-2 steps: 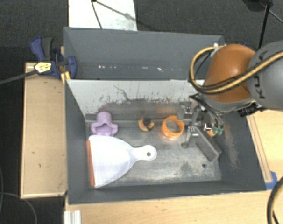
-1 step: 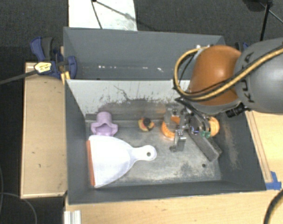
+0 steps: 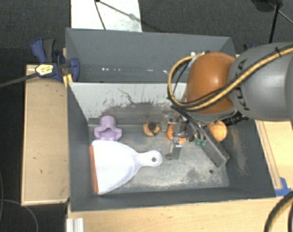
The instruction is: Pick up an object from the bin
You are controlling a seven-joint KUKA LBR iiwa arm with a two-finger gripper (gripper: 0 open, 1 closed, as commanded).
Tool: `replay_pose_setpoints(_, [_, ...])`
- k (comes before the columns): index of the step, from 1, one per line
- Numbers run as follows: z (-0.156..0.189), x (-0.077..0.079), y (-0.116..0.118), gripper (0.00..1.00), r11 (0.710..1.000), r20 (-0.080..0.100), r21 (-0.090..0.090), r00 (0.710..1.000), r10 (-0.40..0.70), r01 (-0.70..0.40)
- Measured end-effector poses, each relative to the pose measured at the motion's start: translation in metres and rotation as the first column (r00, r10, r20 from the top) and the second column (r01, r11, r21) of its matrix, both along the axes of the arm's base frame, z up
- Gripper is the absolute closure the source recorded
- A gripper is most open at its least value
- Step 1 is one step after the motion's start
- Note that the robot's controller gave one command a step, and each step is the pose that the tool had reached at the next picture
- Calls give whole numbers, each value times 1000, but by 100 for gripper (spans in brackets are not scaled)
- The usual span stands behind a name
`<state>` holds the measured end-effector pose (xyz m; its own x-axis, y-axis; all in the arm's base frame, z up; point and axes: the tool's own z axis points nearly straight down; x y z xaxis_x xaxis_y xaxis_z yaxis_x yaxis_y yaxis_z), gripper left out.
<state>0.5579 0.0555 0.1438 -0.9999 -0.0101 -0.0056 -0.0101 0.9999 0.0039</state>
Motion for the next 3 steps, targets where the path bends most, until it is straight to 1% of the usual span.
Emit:
replay_pose_setpoints(1, [-18, 2, 19, 0, 998, -5, -4, 998, 62, -62])
replay_pose_setpoints(2, [-44, -14, 40, 0, 990, -2, -4, 990, 138, -138])
replay_pose_setpoints(3, [-72, -64, 66, 100, 935, -4, -3, 935, 354, -354])
